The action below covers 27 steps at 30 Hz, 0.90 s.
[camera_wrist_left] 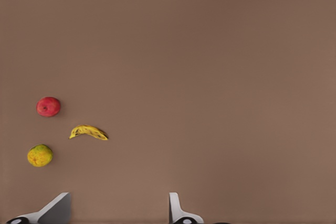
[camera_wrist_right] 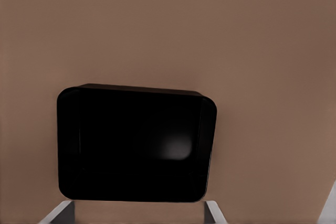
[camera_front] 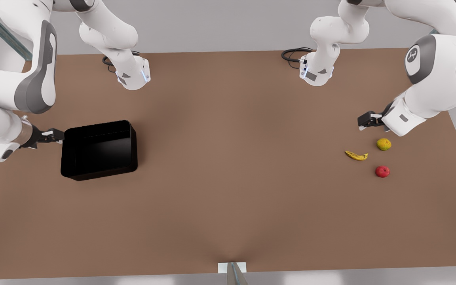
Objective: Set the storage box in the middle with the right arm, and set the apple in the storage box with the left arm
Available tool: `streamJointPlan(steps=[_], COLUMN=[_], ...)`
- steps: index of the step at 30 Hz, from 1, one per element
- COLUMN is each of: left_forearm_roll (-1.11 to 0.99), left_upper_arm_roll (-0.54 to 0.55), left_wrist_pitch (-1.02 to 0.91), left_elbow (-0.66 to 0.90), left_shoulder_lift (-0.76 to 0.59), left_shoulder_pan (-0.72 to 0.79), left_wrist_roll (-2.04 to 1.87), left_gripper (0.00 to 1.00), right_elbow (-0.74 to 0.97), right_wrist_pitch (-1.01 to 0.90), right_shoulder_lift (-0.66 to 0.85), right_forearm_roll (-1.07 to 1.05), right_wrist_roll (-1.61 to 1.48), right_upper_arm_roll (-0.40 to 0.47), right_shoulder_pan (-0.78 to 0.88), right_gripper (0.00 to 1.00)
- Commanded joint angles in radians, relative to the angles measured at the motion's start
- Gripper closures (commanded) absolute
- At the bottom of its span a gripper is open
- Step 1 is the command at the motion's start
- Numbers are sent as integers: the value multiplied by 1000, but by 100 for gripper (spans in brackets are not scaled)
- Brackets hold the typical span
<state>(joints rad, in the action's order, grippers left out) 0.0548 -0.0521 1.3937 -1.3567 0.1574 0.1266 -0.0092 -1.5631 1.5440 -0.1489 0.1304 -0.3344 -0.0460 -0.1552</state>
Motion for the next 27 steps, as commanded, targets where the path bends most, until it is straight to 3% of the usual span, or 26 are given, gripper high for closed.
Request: streamJointPlan(steps=[1, 4, 6, 7, 9, 13, 17, 20, 22, 27], left_forearm_roll=[-1, -1, 11, 63, 256, 602, 939, 1016, 1039, 1068], left_upper_arm_roll=[0, -5, -11, -11, -115, -135, -216, -241, -241, -236], left_wrist_pitch=[1, -7, -9, -30, -38, 123, 300, 289, 226, 192], left_elbow=[2, 7, -2, 22, 76, -42, -284, -279, -182, -183], left_shoulder_lift=[1, 4, 70, 146, 229, 295, 315, 401, 471, 505], left_shoulder_pan=[1, 1, -70, -122, -165, -229, -240, -303, -364, -387], left_wrist_roll=[0, -24, -55, -64, -225, -1032, -1052, -928, -891, -890], left_gripper=[0, 0, 0, 0, 0, 0, 0, 0, 0, 0], right_elbow=[0, -73, -268, -345, -511, -511, -508, -518, -554, -586], right_wrist_pitch=[1, 59, 280, 346, 497, 496, 603, 616, 697, 775], right_shoulder_lift=[0, -35, -34, -5, 64, 19, -67, -83, -116, -152], right_forearm_roll=[0, -2, -2, -2, -2, 0, -2, -2, -2, 2], right_wrist_roll=[0, 3, 3, 5, 3, -95, -104, -104, -103, -118], right_upper_arm_roll=[0, 0, 25, 25, 25, 162, 175, 176, 178, 190], right_shoulder_pan=[0, 0, -6, -17, -36, -46, -43, -46, -44, -50], right_gripper=[0, 0, 0, 0, 0, 0, 0, 0, 0, 0])
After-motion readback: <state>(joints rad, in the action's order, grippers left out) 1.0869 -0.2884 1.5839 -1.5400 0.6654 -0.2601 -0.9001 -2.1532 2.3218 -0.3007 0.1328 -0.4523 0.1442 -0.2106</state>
